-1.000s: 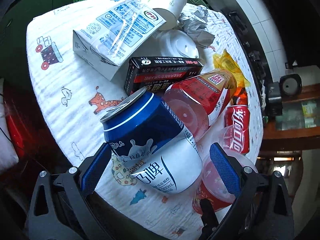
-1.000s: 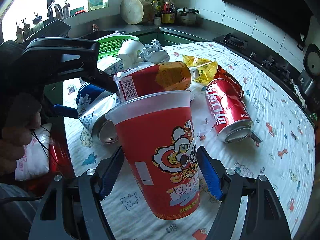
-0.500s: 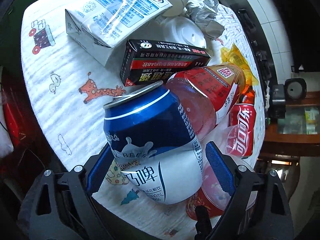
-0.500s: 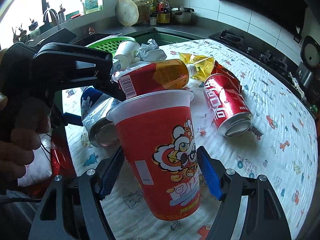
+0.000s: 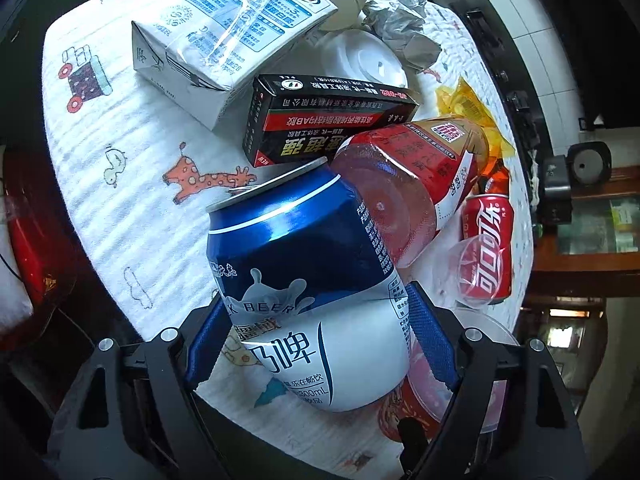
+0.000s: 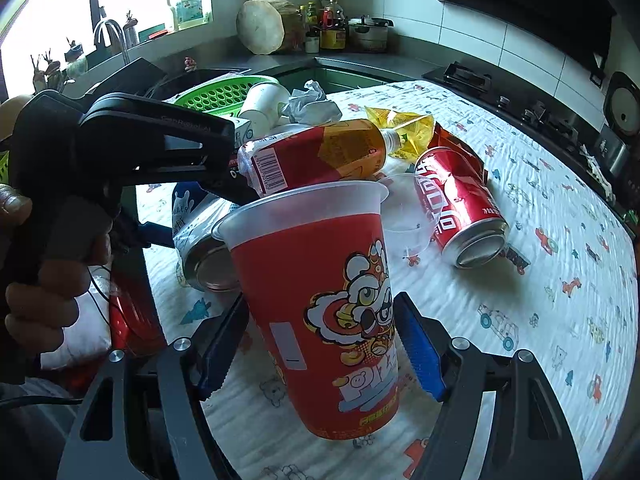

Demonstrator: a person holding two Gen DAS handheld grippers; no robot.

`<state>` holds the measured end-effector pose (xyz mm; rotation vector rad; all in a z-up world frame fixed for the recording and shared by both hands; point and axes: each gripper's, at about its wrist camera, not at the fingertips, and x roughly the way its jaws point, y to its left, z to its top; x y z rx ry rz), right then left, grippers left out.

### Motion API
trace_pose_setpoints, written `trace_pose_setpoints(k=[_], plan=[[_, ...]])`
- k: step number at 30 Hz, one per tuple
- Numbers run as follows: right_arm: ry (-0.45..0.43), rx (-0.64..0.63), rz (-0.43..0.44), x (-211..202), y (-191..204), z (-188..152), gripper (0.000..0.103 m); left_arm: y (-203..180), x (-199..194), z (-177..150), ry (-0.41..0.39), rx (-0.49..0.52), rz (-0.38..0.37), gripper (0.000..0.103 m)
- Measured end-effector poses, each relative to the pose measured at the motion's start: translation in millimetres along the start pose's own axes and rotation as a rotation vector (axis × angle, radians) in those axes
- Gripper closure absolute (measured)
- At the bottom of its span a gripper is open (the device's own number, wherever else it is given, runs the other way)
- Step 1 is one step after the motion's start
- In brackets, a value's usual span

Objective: Collect trash
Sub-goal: 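Carry the can into the green basket and open the left tool while the right tool carries the cup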

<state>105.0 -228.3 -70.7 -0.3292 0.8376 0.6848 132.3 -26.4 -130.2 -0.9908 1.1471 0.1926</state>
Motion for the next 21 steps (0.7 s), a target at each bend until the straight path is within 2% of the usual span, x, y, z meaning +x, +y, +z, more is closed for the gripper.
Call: trace_pose_setpoints(k=[8, 12, 17, 21], plan=[[-0.047, -0.009, 0.033, -21, 12, 8, 0.032, 8, -48, -2, -0.058, 0.13, -0.049, 0.021], [-0.082, -0.028, 0.054, -29, 23, 28, 0.032, 20, -76, 13, -0.093, 0.139, -0.08, 0.021], [-0.125, -0.052, 0.076, -24, 40, 65, 0.032, 30, -121, 54, -0.198, 0.177, -0.068, 0.021], [-0.143, -0.045, 0.097, -8, 54, 100, 0.032, 40, -154, 115, -0.3, 0.202, -0.033, 0.021]])
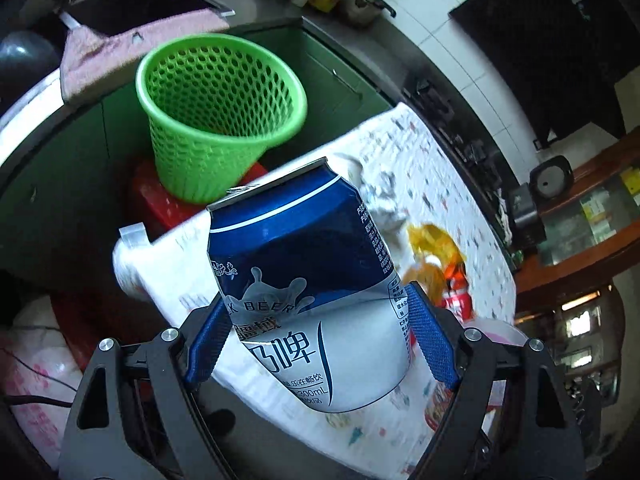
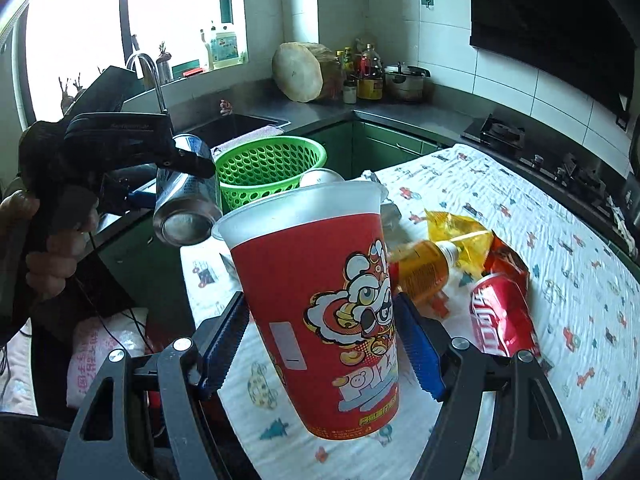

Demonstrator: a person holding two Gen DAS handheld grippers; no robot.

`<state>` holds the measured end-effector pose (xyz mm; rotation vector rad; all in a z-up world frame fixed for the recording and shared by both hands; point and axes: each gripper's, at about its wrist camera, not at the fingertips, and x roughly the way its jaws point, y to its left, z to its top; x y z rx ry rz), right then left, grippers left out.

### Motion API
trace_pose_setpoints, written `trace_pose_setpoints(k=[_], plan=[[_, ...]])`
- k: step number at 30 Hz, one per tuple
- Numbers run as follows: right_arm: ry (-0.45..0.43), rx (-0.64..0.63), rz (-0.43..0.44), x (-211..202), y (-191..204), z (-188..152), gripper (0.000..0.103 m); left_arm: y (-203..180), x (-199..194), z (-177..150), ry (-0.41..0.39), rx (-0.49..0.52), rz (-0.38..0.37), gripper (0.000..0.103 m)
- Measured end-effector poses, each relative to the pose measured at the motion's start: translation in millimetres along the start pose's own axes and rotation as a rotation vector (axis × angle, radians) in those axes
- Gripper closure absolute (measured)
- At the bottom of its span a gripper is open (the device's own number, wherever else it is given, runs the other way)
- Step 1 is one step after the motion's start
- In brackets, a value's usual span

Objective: Collect trash
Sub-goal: 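Carry the can into the green basket and open the left tool while the right tool carries the cup, then lower the red paper cup into the green basket and open the right tool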

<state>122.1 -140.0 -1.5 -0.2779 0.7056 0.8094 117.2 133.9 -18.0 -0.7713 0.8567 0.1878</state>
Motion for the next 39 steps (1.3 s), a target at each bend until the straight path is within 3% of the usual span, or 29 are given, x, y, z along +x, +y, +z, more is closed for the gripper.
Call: trace_pose_setpoints(k=[6, 10, 14, 18, 22, 27, 39], plan=[[0.003, 0.02, 0.017, 47, 13, 50, 0.032, 41, 23, 106, -0.052, 0.059, 0.099, 0.021], [0.023, 0.047, 0.027, 84, 21, 88, 0.032, 68, 65, 165, -0.019, 0.11, 0.143, 0.021], [0.041, 0.057, 0.026, 116, 28, 119, 0.032, 94, 110, 204, 0.035, 0.101, 0.198, 0.021], [0.065, 0.058, 0.034, 146, 33, 143, 0.032, 118, 140, 222, 0.082, 0.067, 0.227, 0.02], [0.086, 0.054, 0.038, 173, 37, 161, 0.032, 126, 153, 228, 0.096, 0.099, 0.257, 0.02], [0.106, 0.057, 0.05, 202, 39, 177, 0.032, 131, 153, 229, 0.095, 0.114, 0.237, 0.019], [0.186, 0.009, 0.068, 277, 58, 224, 0.032, 145, 90, 220, -0.026, 0.137, 0.243, 0.015]])
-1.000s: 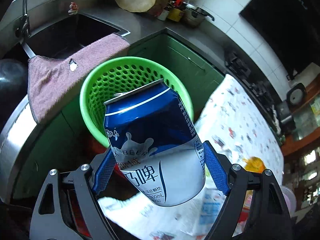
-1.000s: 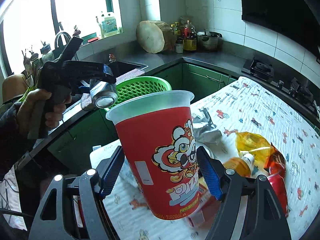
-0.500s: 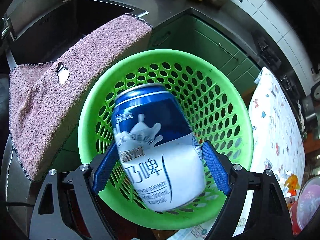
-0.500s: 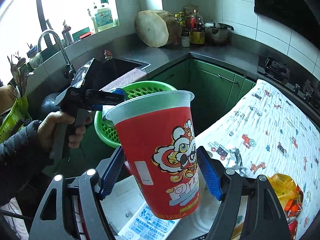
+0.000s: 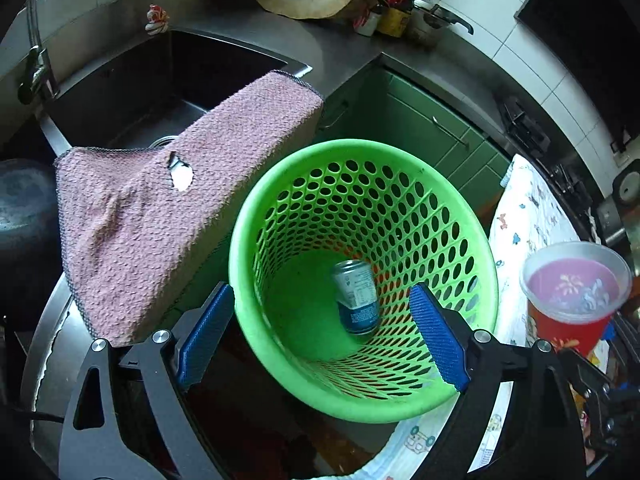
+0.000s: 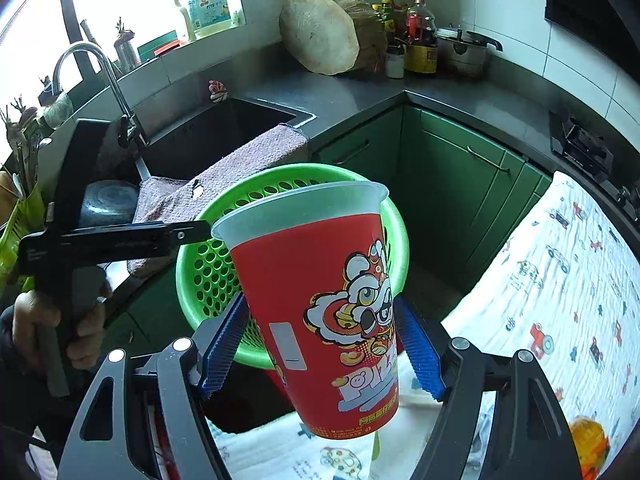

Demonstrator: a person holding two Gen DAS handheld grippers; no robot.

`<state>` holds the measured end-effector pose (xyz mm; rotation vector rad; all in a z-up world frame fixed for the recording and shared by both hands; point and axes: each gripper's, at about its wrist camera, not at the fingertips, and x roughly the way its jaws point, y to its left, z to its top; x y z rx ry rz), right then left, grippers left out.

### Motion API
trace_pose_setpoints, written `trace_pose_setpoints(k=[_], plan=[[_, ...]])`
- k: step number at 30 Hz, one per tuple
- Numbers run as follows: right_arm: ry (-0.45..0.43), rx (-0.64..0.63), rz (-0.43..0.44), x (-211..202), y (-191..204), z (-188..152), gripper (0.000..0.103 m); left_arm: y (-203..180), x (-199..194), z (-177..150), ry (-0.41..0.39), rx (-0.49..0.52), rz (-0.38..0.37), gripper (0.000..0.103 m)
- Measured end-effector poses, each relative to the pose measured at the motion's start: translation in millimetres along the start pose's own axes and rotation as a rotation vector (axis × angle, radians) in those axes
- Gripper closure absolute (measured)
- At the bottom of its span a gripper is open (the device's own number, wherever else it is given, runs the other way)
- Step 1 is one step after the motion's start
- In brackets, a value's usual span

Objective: Collect trash
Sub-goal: 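Lower the red paper cup into the green basket and open the right tool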

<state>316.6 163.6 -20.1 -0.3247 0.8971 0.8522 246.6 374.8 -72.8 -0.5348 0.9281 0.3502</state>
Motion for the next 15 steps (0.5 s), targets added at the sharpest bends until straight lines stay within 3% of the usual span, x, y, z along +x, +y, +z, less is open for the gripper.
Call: trace_pose_setpoints(k=[6, 12, 15], plan=[[0.08, -0.043, 0.007, 49, 16, 21, 0.032, 25, -26, -8, -0.046, -0.034, 0.033, 0.013], [0.106, -0.096, 0.0, 86, 33, 32, 0.031, 46, -33, -18, -0.044, -0.072, 0.06, 0.012], [0.085, -0.124, -0.022, 89, 39, 37, 0.015, 52, -35, -23, -0.039, -0.083, 0.065, 0.012]])
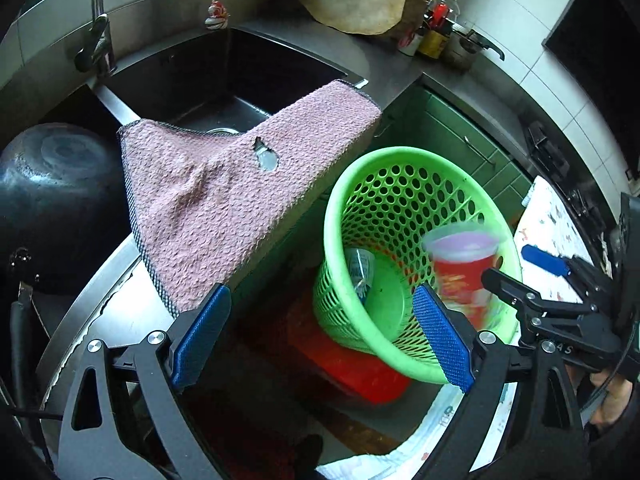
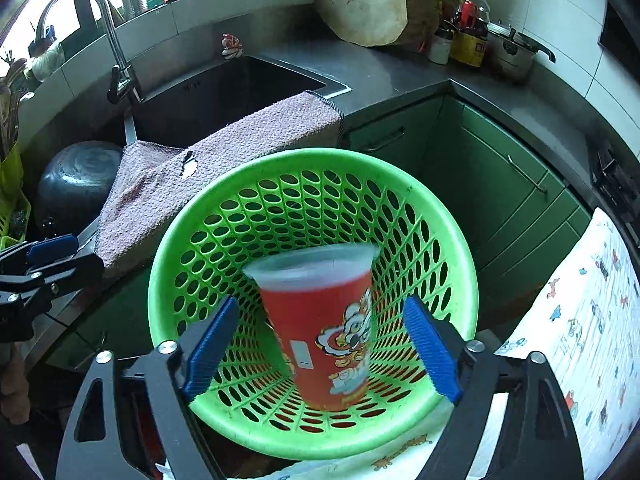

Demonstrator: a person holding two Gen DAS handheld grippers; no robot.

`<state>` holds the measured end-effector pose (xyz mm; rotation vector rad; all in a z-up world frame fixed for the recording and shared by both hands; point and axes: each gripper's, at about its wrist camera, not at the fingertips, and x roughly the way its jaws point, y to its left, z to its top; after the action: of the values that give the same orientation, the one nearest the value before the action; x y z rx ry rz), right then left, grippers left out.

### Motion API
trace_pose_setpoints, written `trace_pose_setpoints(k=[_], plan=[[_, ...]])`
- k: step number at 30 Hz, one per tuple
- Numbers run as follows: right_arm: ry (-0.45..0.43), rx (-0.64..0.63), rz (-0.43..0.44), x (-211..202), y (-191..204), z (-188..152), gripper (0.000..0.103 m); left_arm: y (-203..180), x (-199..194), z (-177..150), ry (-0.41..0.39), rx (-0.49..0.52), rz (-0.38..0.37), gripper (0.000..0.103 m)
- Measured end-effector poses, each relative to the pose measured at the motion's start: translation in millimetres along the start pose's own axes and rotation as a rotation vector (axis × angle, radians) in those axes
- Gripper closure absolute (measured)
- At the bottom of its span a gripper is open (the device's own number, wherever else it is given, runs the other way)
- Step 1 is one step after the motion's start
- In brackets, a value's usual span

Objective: Collect trash
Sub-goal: 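Lower the red paper cup into the green basket and open the right tool, then grasp the white milk carton with the left tool while the right tool grasps the gold drink bottle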

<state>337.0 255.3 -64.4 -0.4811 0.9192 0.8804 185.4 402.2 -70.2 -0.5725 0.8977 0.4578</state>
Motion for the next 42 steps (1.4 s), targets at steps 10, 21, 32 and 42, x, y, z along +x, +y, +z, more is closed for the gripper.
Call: trace_pose_setpoints(k=[10, 21, 32, 42], plan=[[-0.112, -0.026, 0.031, -82, 1, -32, 0.015, -5, -15, -8, -0.019, 0.012, 0.001, 0.012], [-0.165, 0.055, 0.002, -178, -27, -145, 0.015, -56, -42, -47, -0.041, 0.088, -0.041, 0.012], [-0.169, 0.282, -0.062, -226, -62, -272, 0.015, -111, -70, -113, -0.03, 0.167, -0.115, 0.011], [-0.153, 0.524, -0.109, -229, -106, -320, 0.018, -149, -71, -146, -0.003, 0.23, -0.153, 0.011]])
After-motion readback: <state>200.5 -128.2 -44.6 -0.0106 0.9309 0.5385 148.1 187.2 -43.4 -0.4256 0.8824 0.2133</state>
